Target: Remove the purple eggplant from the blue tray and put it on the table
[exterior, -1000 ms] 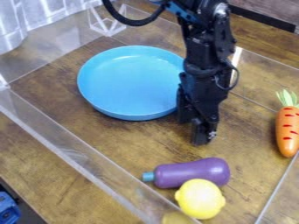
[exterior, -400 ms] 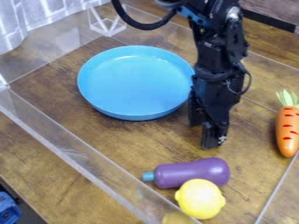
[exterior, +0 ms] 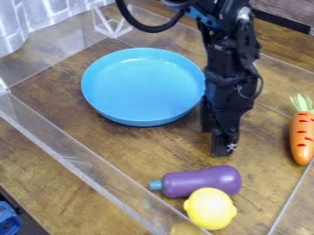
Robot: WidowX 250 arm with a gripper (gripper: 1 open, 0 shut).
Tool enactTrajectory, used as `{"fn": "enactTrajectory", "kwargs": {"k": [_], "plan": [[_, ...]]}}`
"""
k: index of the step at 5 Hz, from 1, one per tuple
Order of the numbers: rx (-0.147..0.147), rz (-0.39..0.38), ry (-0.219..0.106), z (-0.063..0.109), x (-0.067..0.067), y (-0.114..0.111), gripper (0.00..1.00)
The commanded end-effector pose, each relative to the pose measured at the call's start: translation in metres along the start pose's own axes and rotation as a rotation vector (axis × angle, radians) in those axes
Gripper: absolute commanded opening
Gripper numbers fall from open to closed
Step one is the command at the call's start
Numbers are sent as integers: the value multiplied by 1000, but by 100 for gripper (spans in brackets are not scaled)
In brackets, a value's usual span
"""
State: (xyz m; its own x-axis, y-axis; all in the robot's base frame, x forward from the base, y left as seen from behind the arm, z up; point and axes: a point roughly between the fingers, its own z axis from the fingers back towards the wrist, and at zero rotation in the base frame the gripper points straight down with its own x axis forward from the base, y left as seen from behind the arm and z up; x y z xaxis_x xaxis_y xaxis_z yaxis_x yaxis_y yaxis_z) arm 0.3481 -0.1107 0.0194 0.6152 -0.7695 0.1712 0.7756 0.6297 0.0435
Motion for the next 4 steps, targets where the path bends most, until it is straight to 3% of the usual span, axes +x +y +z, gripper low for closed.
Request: {"fn": "enactTrajectory", "kwargs": {"k": [1,2,4], "plan": [[-11,-28,-7,0,-3,-12,100],[-14,-35,-9,1,-7,-18,0],[-51,-165,-18,20,-22,-26,0]]}}
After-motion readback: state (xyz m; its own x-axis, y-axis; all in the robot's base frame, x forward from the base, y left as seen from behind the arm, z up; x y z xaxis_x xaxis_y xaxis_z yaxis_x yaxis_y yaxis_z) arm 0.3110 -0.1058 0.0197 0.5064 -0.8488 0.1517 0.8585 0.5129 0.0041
